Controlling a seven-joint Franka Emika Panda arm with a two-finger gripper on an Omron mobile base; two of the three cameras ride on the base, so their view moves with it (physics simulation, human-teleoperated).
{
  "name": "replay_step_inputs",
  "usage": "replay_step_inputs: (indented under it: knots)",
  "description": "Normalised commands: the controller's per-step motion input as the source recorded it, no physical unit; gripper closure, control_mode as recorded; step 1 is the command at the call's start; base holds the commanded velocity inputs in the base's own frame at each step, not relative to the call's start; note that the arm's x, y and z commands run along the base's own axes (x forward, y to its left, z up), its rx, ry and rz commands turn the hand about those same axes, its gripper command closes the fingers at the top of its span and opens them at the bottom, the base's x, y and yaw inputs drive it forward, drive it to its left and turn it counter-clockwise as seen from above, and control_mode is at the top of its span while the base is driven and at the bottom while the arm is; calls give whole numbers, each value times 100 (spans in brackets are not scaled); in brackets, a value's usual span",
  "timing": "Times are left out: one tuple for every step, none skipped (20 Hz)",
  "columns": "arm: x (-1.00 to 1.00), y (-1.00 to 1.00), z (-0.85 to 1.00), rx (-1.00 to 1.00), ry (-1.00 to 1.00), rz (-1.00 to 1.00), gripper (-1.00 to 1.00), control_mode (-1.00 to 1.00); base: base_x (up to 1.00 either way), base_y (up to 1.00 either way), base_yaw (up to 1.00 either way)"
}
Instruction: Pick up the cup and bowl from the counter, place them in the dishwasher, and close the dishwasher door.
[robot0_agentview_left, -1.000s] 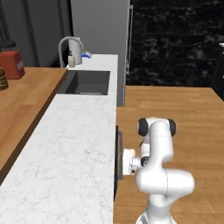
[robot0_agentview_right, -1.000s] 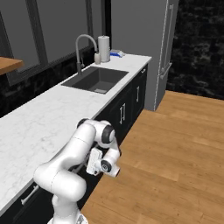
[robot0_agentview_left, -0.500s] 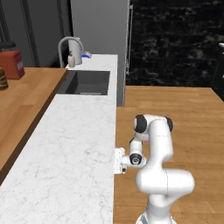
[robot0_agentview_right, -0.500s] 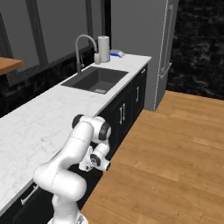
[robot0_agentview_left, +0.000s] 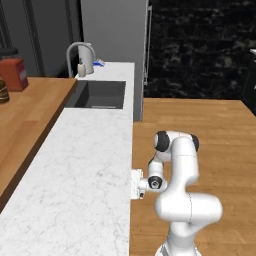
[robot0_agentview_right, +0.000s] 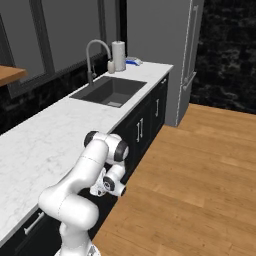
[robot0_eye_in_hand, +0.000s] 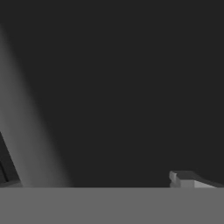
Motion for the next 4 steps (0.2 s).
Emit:
replay_step_inputs:
  knots:
    - [-44,100,-100,94,-23,0,-100,-100,0,0,0]
    - [-19,100,-100,95,-22,7,-100,-100,0,0,0]
    - [1,0,-96,83,-22,7,-100,-100,0,0,0]
    - [11,-100,-44,43,-1,0,-100,-100,0,0,0]
